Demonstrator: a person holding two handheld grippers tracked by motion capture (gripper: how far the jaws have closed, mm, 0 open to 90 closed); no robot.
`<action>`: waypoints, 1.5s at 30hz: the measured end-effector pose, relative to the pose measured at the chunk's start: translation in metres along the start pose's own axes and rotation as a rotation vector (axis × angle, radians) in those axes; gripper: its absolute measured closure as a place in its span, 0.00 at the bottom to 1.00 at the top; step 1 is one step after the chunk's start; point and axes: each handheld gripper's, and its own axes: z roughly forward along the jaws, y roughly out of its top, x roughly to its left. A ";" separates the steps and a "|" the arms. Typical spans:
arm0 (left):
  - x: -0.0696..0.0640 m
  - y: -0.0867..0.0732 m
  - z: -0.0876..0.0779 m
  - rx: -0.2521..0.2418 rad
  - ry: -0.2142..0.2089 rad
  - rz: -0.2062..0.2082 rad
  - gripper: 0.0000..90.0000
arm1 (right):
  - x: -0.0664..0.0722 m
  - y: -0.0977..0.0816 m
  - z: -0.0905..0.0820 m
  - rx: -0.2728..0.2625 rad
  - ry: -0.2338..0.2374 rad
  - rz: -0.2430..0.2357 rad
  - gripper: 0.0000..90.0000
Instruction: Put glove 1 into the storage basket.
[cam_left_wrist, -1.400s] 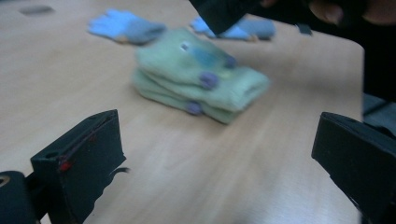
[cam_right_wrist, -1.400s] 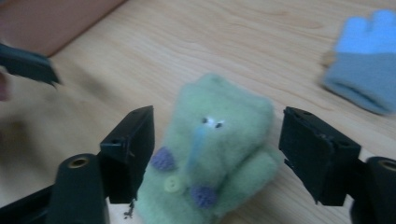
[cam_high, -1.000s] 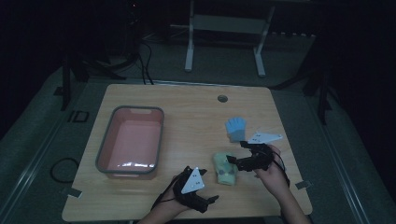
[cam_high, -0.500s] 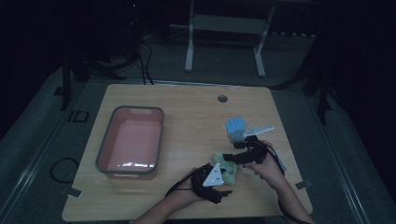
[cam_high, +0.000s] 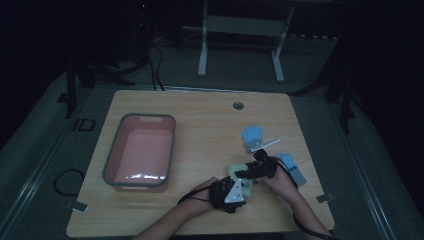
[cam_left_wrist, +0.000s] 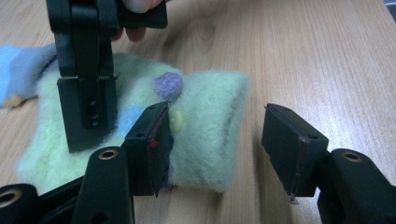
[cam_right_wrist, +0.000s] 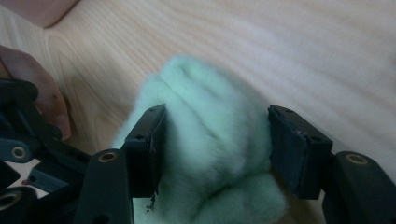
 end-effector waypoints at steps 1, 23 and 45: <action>0.000 0.000 0.001 0.004 0.005 0.005 0.47 | 0.000 -0.001 0.000 -0.006 0.007 -0.002 0.49; 0.025 0.019 -0.024 0.063 0.046 -0.039 0.84 | 0.009 0.013 -0.018 -0.081 0.076 0.058 0.80; 0.053 0.016 -0.108 0.114 0.139 -0.033 0.84 | 0.067 0.094 -0.018 -0.131 0.090 -0.070 0.80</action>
